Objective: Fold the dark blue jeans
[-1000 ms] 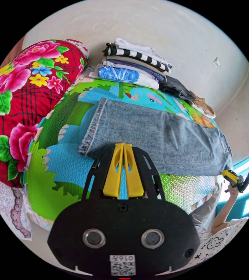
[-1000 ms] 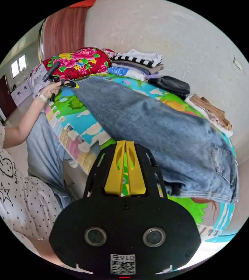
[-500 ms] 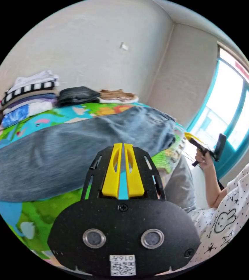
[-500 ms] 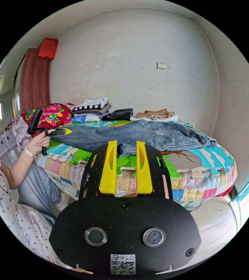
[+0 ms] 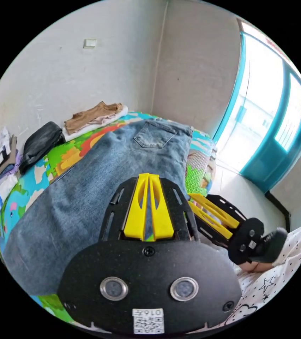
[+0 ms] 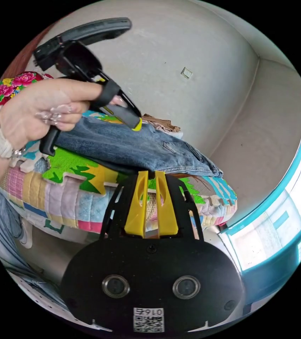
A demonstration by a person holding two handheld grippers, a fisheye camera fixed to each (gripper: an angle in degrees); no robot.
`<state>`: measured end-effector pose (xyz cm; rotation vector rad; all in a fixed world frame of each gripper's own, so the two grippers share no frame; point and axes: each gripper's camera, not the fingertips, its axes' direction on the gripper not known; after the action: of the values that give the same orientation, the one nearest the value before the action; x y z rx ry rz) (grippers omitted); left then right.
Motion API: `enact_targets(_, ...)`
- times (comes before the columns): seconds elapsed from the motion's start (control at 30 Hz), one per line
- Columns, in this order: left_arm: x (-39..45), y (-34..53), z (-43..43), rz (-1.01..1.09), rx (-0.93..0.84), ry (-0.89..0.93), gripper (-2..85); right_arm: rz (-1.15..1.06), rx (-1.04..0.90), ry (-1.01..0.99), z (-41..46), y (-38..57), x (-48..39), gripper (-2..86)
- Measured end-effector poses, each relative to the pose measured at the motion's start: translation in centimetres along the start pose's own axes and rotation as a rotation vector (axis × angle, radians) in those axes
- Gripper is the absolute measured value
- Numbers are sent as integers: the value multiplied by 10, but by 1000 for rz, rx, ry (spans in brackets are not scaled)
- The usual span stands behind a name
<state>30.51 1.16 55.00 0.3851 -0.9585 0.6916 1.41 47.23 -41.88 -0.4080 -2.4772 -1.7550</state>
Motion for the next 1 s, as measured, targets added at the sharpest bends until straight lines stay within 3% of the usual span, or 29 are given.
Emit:
enact_targets(0.13, 1, -29, 42, 15, -190, -66, -10, 73, 21, -50, 8, 33, -5, 21)
enact_targets(0.27, -14, -34, 31, -27, -134, 8, -10, 225, 65, -266, 34, 82, 15, 15)
enact_targets(0.43, -8, -40, -10, -16, 6, 149, -10, 143, 122, -184, 47, 115, -9, 13)
enact_targets(0.57, 18, -46, -7, 71, -67, 250, -10, 105, 173, -155, 67, 144, -20, 9)
enact_targets(0.63, 29, -42, -8, 83, -50, 193, -10, 125, 197, -209, 69, 151, -6, 4)
enact_targets(0.77, 32, -34, -17, 48, 19, 151, -10, 269, 383, -119, 74, 171, 77, -2)
enact_targets(0.87, 37, -34, -29, 77, 45, 180, -10, 384, 317, -48, 116, 167, 156, -1)
enact_targets(1.0, 37, -41, -16, 81, -11, 198, -10, 396, 132, -229, 206, 134, 239, -1)
